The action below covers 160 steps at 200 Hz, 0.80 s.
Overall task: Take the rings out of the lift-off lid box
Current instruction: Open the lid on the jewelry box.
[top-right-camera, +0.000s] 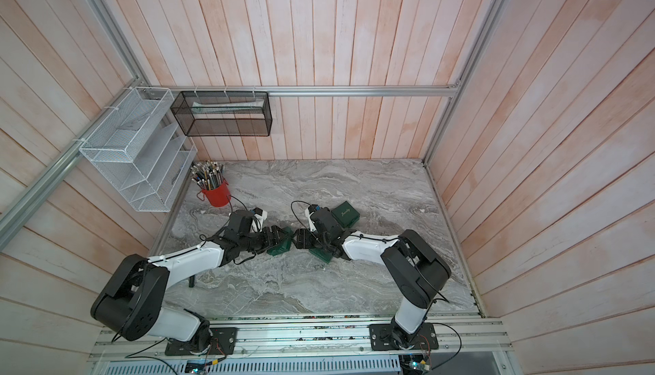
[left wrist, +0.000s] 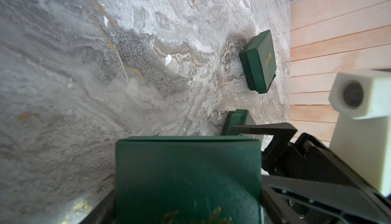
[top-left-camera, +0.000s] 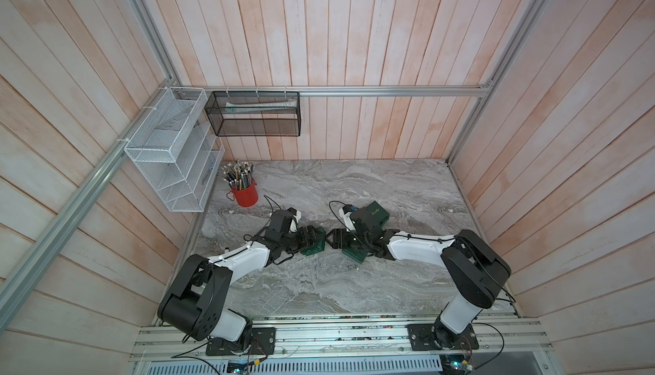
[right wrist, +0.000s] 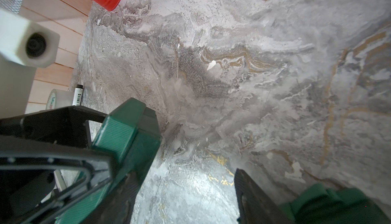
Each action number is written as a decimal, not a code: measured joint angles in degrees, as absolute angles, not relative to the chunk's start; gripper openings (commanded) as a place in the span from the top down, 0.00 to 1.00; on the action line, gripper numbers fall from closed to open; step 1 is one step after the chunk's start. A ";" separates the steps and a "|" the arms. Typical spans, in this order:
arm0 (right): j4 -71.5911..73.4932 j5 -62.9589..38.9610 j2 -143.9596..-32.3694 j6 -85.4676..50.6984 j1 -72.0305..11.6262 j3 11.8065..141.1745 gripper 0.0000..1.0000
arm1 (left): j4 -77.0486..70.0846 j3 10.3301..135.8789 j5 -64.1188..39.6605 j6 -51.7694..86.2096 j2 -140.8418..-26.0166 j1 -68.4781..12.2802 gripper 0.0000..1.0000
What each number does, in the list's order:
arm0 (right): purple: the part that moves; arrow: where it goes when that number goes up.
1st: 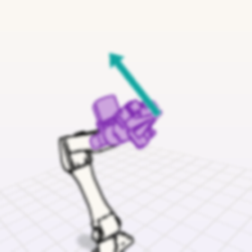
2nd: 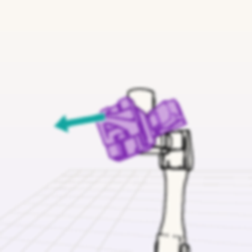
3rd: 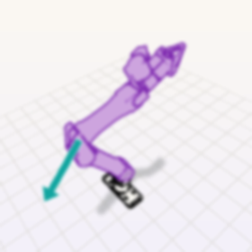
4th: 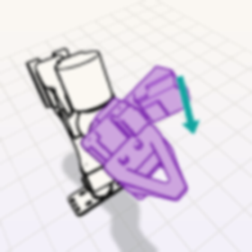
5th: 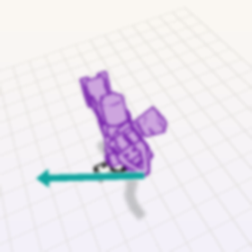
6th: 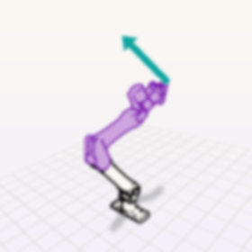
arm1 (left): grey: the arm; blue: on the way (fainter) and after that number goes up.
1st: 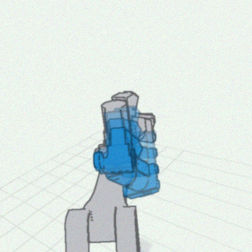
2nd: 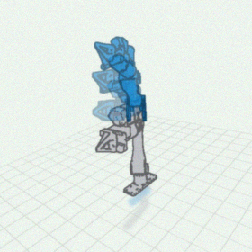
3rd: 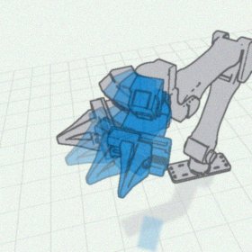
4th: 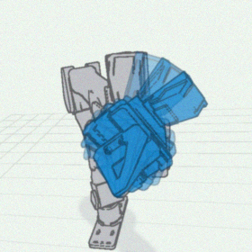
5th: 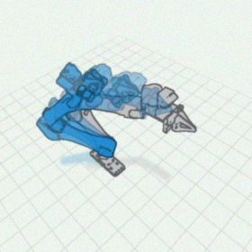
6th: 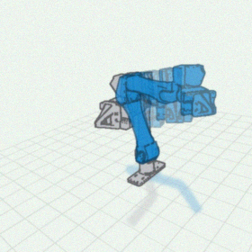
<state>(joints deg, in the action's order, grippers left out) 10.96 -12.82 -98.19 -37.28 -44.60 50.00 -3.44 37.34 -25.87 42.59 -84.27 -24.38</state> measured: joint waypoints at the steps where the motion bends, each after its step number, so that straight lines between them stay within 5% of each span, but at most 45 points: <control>1: 10.94 -12.82 -98.19 -37.30 -44.60 50.00 0.26 | -3.44 37.34 -25.85 42.61 -84.27 -24.38 0.29; 160: 10.44 -12.19 -100.16 -37.47 -45.19 50.94 0.26 | -4.14 35.46 -23.77 43.16 -81.23 -23.94 0.29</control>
